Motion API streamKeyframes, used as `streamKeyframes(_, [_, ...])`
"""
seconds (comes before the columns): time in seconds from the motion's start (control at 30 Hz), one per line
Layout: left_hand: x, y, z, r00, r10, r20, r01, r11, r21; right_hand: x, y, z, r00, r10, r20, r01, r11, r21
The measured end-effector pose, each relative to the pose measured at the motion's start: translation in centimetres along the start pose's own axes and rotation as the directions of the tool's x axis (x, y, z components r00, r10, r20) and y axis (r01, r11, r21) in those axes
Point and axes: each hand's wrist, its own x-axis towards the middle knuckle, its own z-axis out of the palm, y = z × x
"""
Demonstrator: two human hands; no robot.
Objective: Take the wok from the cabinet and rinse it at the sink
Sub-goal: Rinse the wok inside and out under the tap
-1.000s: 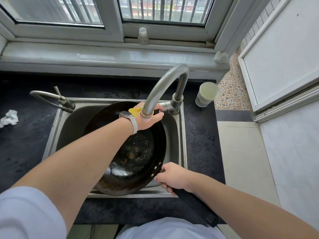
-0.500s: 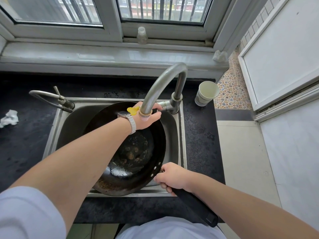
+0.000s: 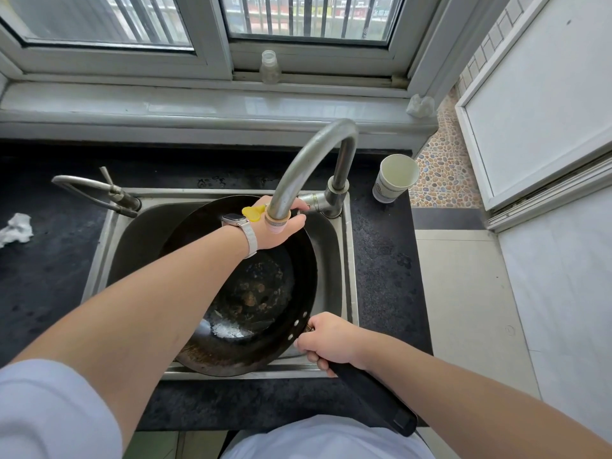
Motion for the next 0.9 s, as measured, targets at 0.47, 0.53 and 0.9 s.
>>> streamKeyframes(0.47, [-0.6,1.1,-0.8,0.999,-0.034,0.043,0.036,0.997,-0.062,0.8,0.1,-0.2,1.0,0.002,-0.017,-0.003,0.999,-0.04])
streamKeyframes(0.53, [-0.7,1.1,-0.8,0.999,-0.04,0.035,0.043,0.996,-0.082,0.8,0.0,-0.2,1.0,-0.003,-0.013,0.002,0.999,-0.04])
streamKeyframes(0.9, [-1.2,1.6,-1.9,0.993,-0.013,0.116,0.014,1.0,-0.011,0.6,-0.3,-0.4,1.0,-0.007,-0.011,0.006,0.998,-0.055])
